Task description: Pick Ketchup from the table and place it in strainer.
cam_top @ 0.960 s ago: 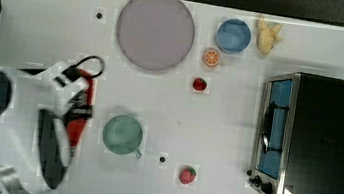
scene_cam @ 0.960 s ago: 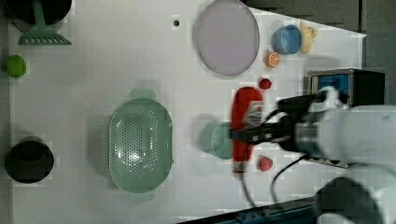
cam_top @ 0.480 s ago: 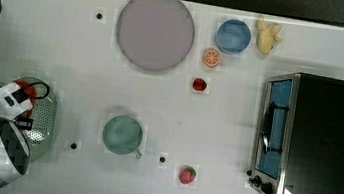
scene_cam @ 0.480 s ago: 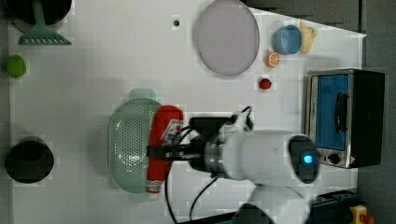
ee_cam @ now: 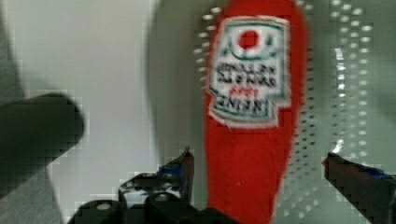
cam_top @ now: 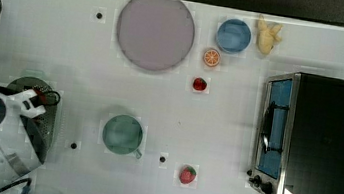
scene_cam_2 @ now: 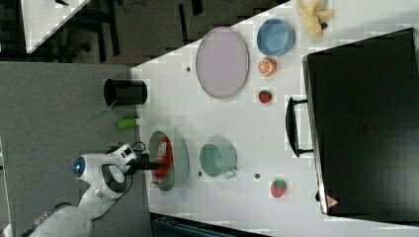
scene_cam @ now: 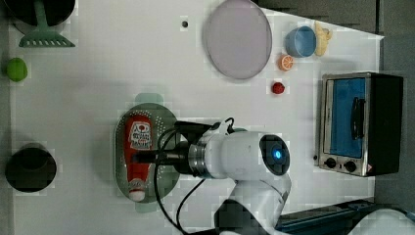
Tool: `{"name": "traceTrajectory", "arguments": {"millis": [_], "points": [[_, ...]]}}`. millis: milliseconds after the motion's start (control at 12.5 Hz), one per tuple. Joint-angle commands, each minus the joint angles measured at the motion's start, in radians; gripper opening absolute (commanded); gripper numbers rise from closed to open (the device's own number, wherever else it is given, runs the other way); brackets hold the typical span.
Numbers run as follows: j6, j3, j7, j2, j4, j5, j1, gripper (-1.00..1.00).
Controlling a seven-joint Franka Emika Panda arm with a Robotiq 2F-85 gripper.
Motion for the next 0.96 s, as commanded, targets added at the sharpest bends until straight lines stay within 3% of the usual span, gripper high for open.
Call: {"name": "traceTrajectory", "arguments": {"millis": [80,560,720,960], "points": [[-0.005,-0.007,0.128,-0.090,0.017,-0.015,-0.041,1.00],[-0.234,-0.041,0.191,-0.445,0.044,0.004,-0.179,1.00],[-0.419,-0.102,0.189,-0.561,0.072,0.056,-0.222,1.00],[-0.688,-0.243,0.181,-0.689,0.145,0.136,-0.244,1.00]]}}
